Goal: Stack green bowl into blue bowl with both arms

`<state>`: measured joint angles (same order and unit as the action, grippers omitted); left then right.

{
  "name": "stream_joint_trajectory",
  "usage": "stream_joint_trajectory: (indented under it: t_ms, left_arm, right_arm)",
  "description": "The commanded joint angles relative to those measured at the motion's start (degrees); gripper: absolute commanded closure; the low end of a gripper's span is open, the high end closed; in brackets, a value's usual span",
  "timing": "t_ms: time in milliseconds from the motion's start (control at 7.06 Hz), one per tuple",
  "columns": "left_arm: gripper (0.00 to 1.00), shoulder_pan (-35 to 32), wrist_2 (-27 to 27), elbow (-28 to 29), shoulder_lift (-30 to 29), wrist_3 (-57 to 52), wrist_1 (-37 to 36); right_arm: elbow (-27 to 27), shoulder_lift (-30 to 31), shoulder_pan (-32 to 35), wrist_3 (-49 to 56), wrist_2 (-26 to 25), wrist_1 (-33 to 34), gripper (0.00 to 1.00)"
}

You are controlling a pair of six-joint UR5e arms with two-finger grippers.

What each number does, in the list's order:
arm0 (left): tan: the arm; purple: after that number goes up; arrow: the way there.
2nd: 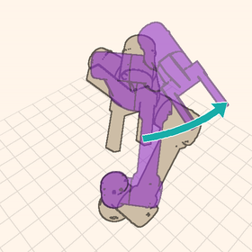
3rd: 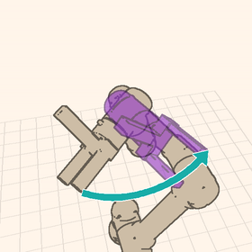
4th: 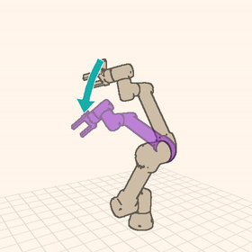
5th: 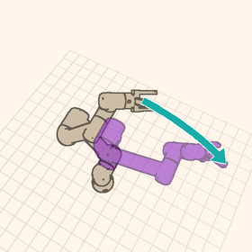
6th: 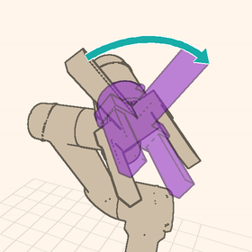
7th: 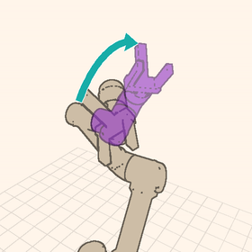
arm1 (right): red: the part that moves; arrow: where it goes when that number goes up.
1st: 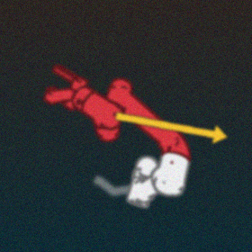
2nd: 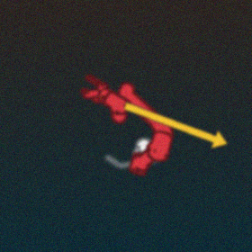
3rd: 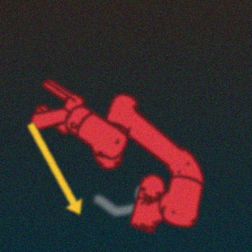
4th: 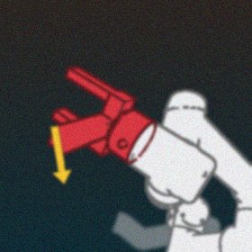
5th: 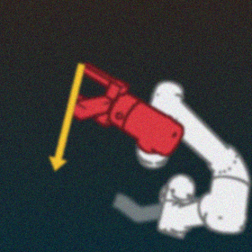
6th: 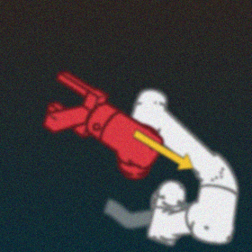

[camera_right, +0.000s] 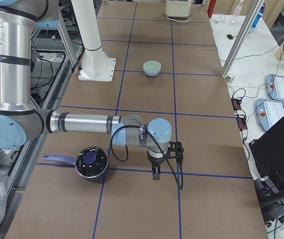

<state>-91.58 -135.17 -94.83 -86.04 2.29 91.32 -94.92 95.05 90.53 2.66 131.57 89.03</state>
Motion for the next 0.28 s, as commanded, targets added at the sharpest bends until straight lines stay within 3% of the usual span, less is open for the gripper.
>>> stream_joint_trajectory:
  t_ms: [0,142]
  left_arm:
    - [0.01,0.00,-0.01,0.00,0.00,0.00,0.00]
    - [0.01,-0.09,-0.01,0.00,0.00,0.00,0.00]
  right_arm:
    - [0.00,0.04,0.00,-0.02,0.09,0.00,0.00]
    - [0.00,0.04,0.00,-0.02,0.09,0.00,0.00]
